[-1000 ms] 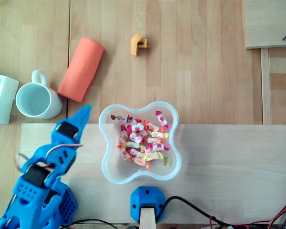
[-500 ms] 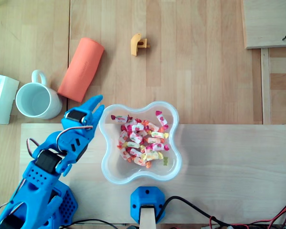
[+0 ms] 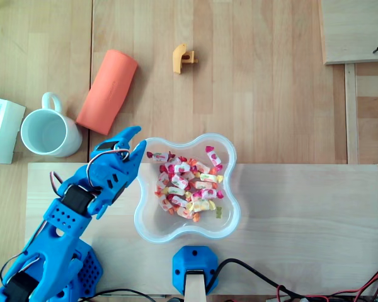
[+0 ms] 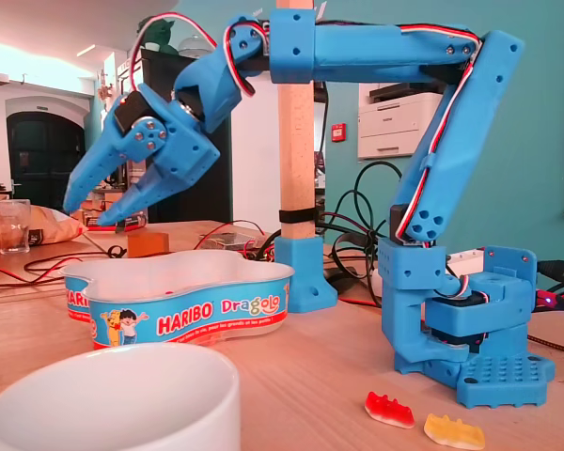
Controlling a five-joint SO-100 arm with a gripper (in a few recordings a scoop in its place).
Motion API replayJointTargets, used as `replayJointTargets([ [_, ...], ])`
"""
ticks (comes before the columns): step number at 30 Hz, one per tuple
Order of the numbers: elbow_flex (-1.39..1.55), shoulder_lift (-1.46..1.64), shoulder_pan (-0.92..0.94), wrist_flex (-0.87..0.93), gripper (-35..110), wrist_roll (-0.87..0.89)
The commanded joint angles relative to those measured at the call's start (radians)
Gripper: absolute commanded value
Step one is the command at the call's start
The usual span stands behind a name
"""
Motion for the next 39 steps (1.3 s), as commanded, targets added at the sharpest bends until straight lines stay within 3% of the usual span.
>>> replayJointTargets([
  [1, -0.04, 0.008, 0.081, 0.012, 12, -0.011],
  [9, -0.032, -0.072, 0.31, 0.009, 12, -0.029],
  [20, -0.037, -0.247, 0.305, -0.006, 12, -0.018],
  [39, -0.038, -0.287, 0.301, -0.009, 12, -0.031],
])
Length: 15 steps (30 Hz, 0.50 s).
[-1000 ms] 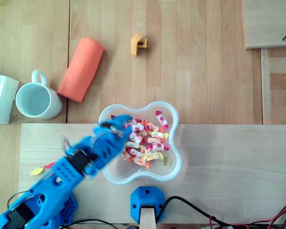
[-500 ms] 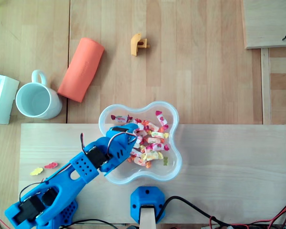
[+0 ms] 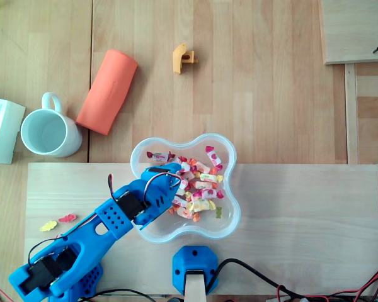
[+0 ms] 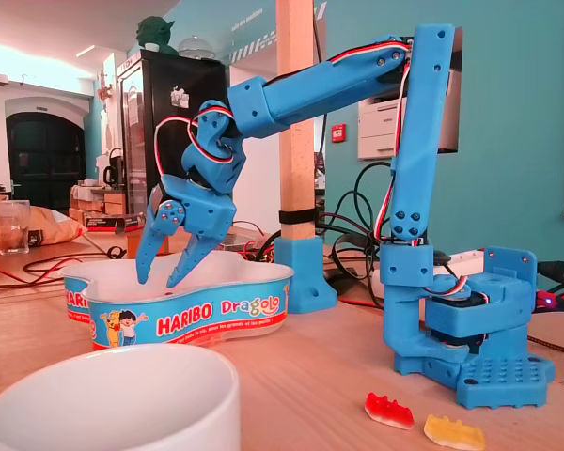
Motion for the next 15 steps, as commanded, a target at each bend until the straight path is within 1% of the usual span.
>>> replayJointTargets([
  [1, -0.037, 0.009, 0.011, -0.002, 12, -0.017],
  [7, -0.106, -0.066, -0.046, -0.002, 12, -0.018],
  [15, -0.186, -0.147, -0.058, -0.002, 12, -0.018],
])
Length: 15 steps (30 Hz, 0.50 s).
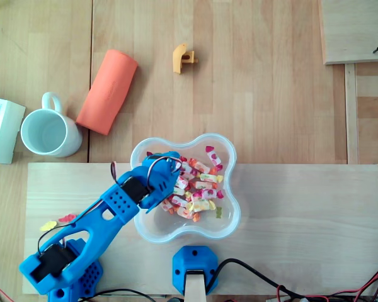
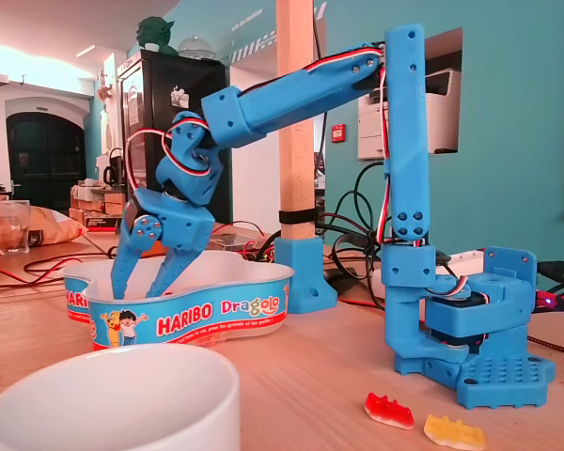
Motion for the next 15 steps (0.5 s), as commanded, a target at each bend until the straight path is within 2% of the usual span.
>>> replayJointTargets([
  [1, -0.052, 0.021, 0.009, -0.002, 12, -0.015],
  [15, -0.057, 0.029, 0.014, 0.0, 12, 0.005],
])
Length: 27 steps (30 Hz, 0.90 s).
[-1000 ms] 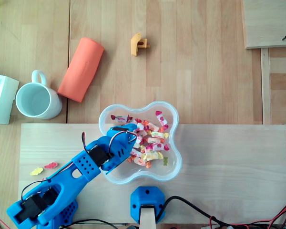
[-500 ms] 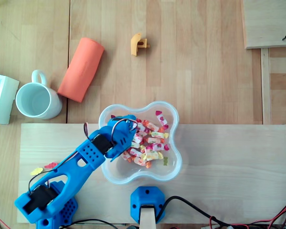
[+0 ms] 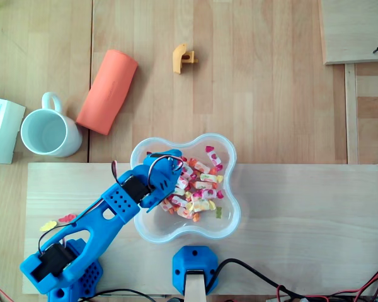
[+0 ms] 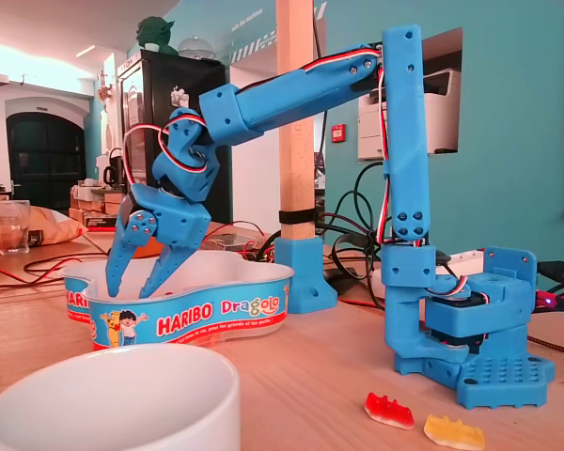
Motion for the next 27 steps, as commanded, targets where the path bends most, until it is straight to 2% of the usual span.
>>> replayJointTargets([
  [1, -0.034, 0.032, 0.02, 0.0, 13, -0.006],
  [7, -0.034, 0.029, 0.104, 0.012, 13, 0.061],
  [14, -0.029, 0.029, 0.109, 0.018, 13, 0.156],
  [27, -0.034, 0.025, 0.106, 0.017, 13, 0.227],
])
